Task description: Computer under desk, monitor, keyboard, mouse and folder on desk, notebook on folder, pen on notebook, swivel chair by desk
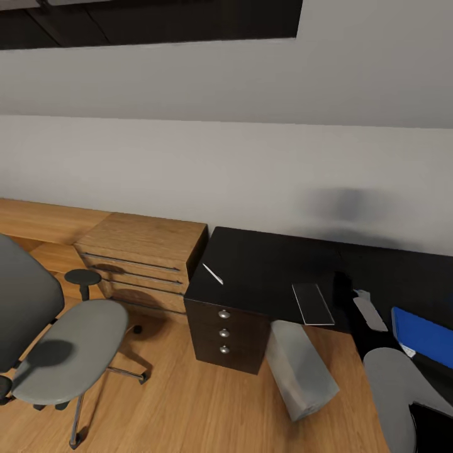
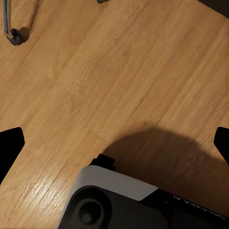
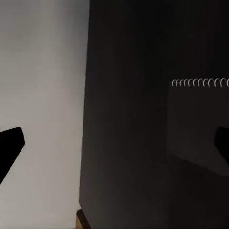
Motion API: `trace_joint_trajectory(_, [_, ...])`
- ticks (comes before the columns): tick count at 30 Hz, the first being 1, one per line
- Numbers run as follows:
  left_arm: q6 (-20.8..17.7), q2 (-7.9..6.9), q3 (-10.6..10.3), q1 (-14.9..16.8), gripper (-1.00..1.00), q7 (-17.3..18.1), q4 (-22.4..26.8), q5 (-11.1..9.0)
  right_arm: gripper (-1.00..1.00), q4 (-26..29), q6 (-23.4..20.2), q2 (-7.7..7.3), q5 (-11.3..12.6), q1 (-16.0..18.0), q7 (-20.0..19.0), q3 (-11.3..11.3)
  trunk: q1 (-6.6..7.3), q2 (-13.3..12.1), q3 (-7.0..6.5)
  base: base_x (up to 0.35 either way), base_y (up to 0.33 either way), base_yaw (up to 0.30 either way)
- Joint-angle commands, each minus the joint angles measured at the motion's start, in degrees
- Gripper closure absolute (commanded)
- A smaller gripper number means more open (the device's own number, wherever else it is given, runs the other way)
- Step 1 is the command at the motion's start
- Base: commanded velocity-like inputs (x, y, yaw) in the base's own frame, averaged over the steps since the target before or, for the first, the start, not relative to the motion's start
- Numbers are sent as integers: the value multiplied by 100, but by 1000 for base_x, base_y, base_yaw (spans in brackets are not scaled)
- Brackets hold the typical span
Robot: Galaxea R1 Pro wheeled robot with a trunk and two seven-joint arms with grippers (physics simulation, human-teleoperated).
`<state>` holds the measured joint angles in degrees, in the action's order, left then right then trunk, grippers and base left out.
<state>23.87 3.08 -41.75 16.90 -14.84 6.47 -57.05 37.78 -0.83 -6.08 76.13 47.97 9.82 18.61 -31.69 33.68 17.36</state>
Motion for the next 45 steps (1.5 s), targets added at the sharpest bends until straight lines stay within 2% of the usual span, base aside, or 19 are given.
trace_joint_trajectory(1, [12,0,-51,4,-100,-42,4,-14,-100,83,-10,-1,21,-28,19,-10,-2,7,8,0,0,7])
trace_joint_trajectory(5, [14,2,-66,5,-100,-38,17,1,-100,372,-9,-5,-209,-208,-16,-188,-2,7,8,0,0,4])
trace_joint_trajectory(8, [18,5,-80,6,-100,-42,43,10,-100,560,-2,-6,-562,-339,-28,-434,-2,7,8,0,0,2])
trace_joint_trajectory(10, [19,6,-86,6,-100,-41,80,13,-100,651,5,-5,-881,-395,-31,-634,-2,7,8,0,0,1])
trace_joint_trajectory(11, [20,6,-98,6,-100,-38,157,15,-100,715,14,-1,-1244,-430,-22,-834,-2,7,8,0,0,0])
trace_joint_trajectory(17, [4,-8,-149,6,-100,-44,794,71,-100,794,28,16,-2404,-479,25,-1313,-2,7,8,0,0,0])
trace_joint_trajectory(19, [-10,-22,-181,6,-100,-82,1101,168,-100,799,43,21,-2756,-486,71,-1406,-2,7,8,0,0,0])
trace_joint_trajectory(22, [-51,-56,-213,6,-100,-268,1575,424,-100,799,96,25,-3180,-488,203,-1496,-2,7,8,0,0,0])
trace_joint_trajectory(23, [-234,-113,-227,6,-100,-872,2233,873,-100,793,143,27,-3574,-492,501,-1557,-2,7,8,0,0,0])
trace_joint_trajectory(25, [-461,-132,-227,6,-100,-1287,2597,1071,-100,793,142,27,-3697,-491,650,-1576,-2,7,8,0,0,0])
trace_joint_trajectory(26, [-777,-147,-228,6,-100,-1709,2994,1219,-100,787,123,27,-3783,-491,785,-1598,-2,7,8,0,0,0])
trace_joint_trajectory(27, [-1488,-178,-195,6,-100,-2363,3886,1377,-100,787,-135,22,-3927,-489,1109,-1754,-2,7,8,0,0,0])
trace_joint_trajectory(30, [-1934,-262,-124,6,-100,-2620,4575,1429,-100,788,-665,10,-4099,-478,1473,-1980,-2,7,8,0,0,0])
trace_joint_trajectory(31, [-2058,-309,-94,6,-100,-2675,4785,1432,-100,786,-1140,4,-4234,-457,1723,-2111,-2,7,8,0,0,0])
trace_joint_trajectory(32, [-2279,-421,-39,6,-100,-2753,5154,1432,-100,785,-1386,3,-4298,-441,1831,-2158,-2,7,8,0,0,0])
trace_joint_trajectory(33, [-2377,-481,-21,6,-100,-2781,5308,1431,-100,787,-1615,3,-4354,-421,1919,-2197,-2,7,8,0,0,0])
trace_joint_trajectory(34, [-2698,-767,15,6,-100,-2864,5787,1420,-100,817,-2285,5,-4519,-345,2153,-2308,-2,7,8,0,0,0])
trace_joint_trajectory(38, [-2808,-969,18,6,-100,-2893,5945,1343,-100,903,-2494,4,-4572,-318,2228,-2351,-2,7,8,0,0,0])
trace_joint_trajectory(45, [-2850,-1067,22,6,-100,-2906,6000,1213,-100,1268,-2548,16,-4593,-313,2275,-2399,-2,7,8,0,0,0])
